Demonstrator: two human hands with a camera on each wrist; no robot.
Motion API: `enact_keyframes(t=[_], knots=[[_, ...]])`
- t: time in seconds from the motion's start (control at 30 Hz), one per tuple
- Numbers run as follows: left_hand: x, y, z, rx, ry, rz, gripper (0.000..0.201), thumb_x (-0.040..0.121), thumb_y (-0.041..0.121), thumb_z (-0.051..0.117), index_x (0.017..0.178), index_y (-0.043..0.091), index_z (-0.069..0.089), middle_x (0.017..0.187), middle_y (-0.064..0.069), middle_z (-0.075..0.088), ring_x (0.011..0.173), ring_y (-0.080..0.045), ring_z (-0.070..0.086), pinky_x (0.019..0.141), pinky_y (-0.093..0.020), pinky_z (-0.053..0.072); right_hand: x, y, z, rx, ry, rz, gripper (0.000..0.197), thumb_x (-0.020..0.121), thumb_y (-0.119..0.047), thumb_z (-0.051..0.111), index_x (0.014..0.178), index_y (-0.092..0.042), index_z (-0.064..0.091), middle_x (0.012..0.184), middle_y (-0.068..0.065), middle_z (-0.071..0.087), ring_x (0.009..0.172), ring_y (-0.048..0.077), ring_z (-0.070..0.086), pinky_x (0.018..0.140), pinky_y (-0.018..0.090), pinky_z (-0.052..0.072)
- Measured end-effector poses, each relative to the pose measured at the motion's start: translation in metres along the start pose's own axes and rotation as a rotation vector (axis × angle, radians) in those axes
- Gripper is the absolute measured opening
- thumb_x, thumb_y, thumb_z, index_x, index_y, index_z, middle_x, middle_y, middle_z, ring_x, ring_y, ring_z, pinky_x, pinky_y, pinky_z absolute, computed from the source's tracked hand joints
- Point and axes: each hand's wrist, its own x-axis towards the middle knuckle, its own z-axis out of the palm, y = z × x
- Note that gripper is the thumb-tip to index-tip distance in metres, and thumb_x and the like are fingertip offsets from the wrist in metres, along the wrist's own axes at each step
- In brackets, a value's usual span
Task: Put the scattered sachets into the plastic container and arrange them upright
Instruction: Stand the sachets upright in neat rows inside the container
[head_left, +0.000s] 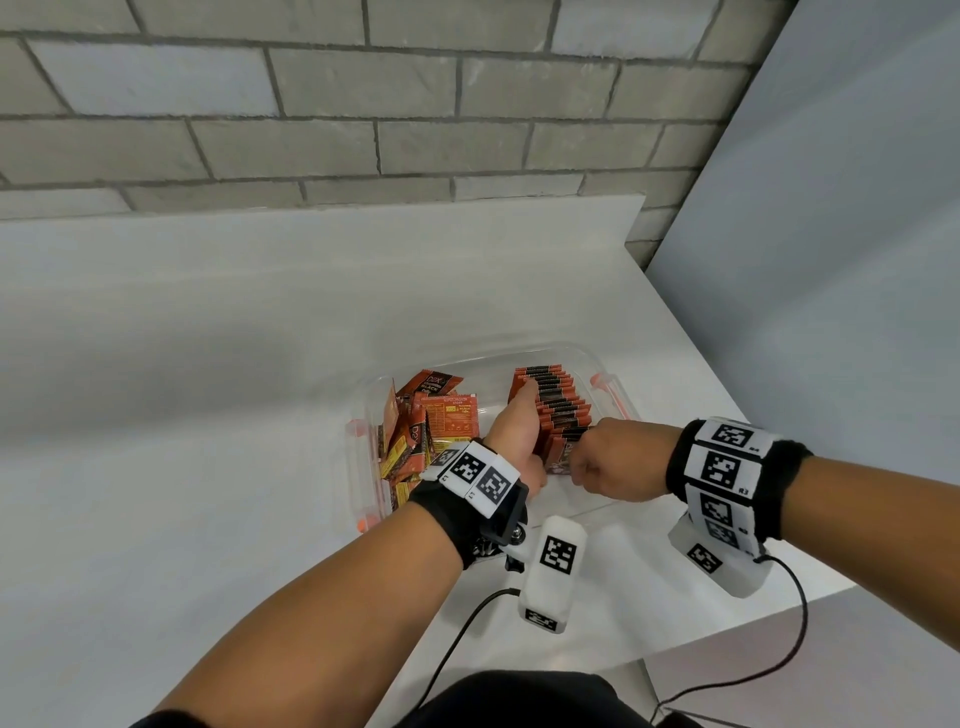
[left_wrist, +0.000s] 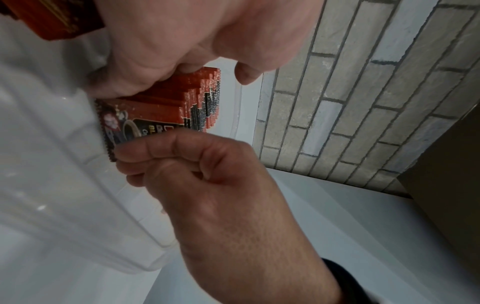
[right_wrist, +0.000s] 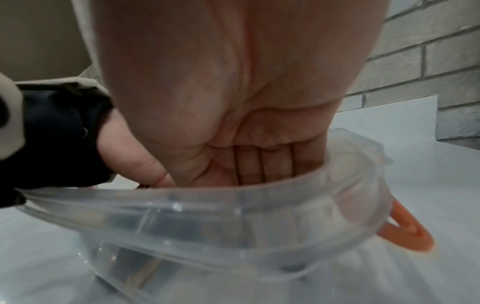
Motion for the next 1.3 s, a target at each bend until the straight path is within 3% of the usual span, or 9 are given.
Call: enact_keyframes(t=[0.07, 0.17, 0.33, 0.43, 0.5, 0.73, 0.83, 1.0, 1.3], knots=[[-0.002, 0.0, -0.001, 0.019, -0.001, -0.003, 0.046, 0.102, 0.044, 0.035, 0.133, 0.015, 0.054, 0.132, -0.012, 0.058, 0.118, -0.024, 0.057, 0.085, -0.031, 0.033, 0.001, 0.0, 0.0, -0.002, 0.015, 0.005, 0.031, 0.095, -0.017, 0.041, 0.106, -0.005, 0.068, 0.104, 0.009, 0.069, 0.095, 0.024, 0.063, 0.084, 0.033, 0.051], [0.001, 0.0, -0.002, -0.019, 0.018, 0.022, 0.043, 0.102, 0.041, 0.039, 0.129, 0.013, 0.057, 0.12, -0.011, 0.065, 0.095, -0.02, 0.065, 0.07, -0.027, 0.048, 0.001, -0.001, -0.001, 0.029, 0.045, 0.018, 0.029, 0.095, -0.017, 0.042, 0.099, -0.005, 0.068, 0.098, 0.008, 0.069, 0.086, 0.022, 0.062, 0.072, 0.022, 0.05], [0.003, 0.0, -0.006, -0.028, 0.025, 0.071, 0.038, 0.102, 0.038, 0.037, 0.106, 0.015, 0.066, 0.093, -0.008, 0.071, 0.082, -0.02, 0.067, 0.071, -0.032, 0.054, 0.001, 0.0, -0.021, 0.351, 0.445, 0.188, 0.023, 0.093, -0.015, 0.045, 0.108, -0.012, 0.063, 0.101, 0.001, 0.061, 0.079, 0.014, 0.055, 0.048, 0.007, 0.041], [-0.002, 0.001, -0.004, -0.041, 0.038, 0.068, 0.043, 0.1, 0.044, 0.039, 0.11, 0.013, 0.067, 0.098, -0.013, 0.072, 0.089, -0.026, 0.069, 0.077, -0.037, 0.056, 0.007, 0.002, -0.03, 0.45, 0.456, 0.281, 0.039, 0.095, -0.017, 0.044, 0.132, -0.012, 0.051, 0.131, 0.006, 0.055, 0.116, 0.021, 0.053, 0.088, 0.019, 0.045], [-0.002, 0.001, -0.003, -0.069, 0.055, 0.055, 0.05, 0.101, 0.048, 0.034, 0.117, 0.011, 0.064, 0.1, -0.014, 0.07, 0.083, -0.024, 0.068, 0.064, -0.031, 0.055, 0.01, 0.002, -0.033, 0.471, 0.419, 0.325, 0.044, 0.096, -0.017, 0.043, 0.138, -0.007, 0.044, 0.142, 0.009, 0.046, 0.129, 0.023, 0.044, 0.105, 0.029, 0.036], [-0.007, 0.006, 0.0, -0.043, 0.08, 0.042, 0.057, 0.102, 0.049, 0.028, 0.13, 0.007, 0.054, 0.124, -0.016, 0.062, 0.071, -0.017, 0.06, 0.035, -0.017, 0.046, 0.012, -0.002, -0.032, 0.658, 0.42, 0.392, 0.039, 0.096, -0.012, 0.043, 0.131, 0.004, 0.048, 0.134, 0.017, 0.052, 0.122, 0.029, 0.051, 0.105, 0.039, 0.04], [-0.005, 0.003, -0.001, -0.041, 0.059, 0.042, 0.056, 0.101, 0.051, 0.031, 0.127, 0.008, 0.056, 0.109, -0.013, 0.067, 0.078, -0.02, 0.064, 0.044, -0.022, 0.051, 0.011, -0.002, -0.029, 0.727, 0.43, 0.393, 0.034, 0.095, -0.01, 0.044, 0.125, 0.005, 0.053, 0.126, 0.019, 0.058, 0.116, 0.03, 0.055, 0.101, 0.04, 0.044], [-0.005, 0.002, 0.0, -0.06, 0.053, 0.061, 0.055, 0.101, 0.051, 0.033, 0.128, 0.01, 0.058, 0.118, -0.015, 0.066, 0.1, -0.026, 0.066, 0.068, -0.033, 0.054, 0.008, -0.003, -0.028, 0.787, 0.438, 0.372, 0.035, 0.094, -0.009, 0.045, 0.127, -0.002, 0.054, 0.122, 0.013, 0.06, 0.11, 0.025, 0.058, 0.093, 0.031, 0.044], [-0.004, 0.002, 0.0, -0.05, 0.043, 0.053, 0.056, 0.1, 0.051, 0.034, 0.129, 0.009, 0.057, 0.12, -0.015, 0.065, 0.091, -0.023, 0.065, 0.063, -0.031, 0.052, 0.005, -0.004, -0.028, 0.791, 0.429, 0.347, 0.03, 0.094, -0.009, 0.045, 0.119, -0.008, 0.059, 0.116, 0.01, 0.064, 0.103, 0.022, 0.06, 0.089, 0.031, 0.046]])
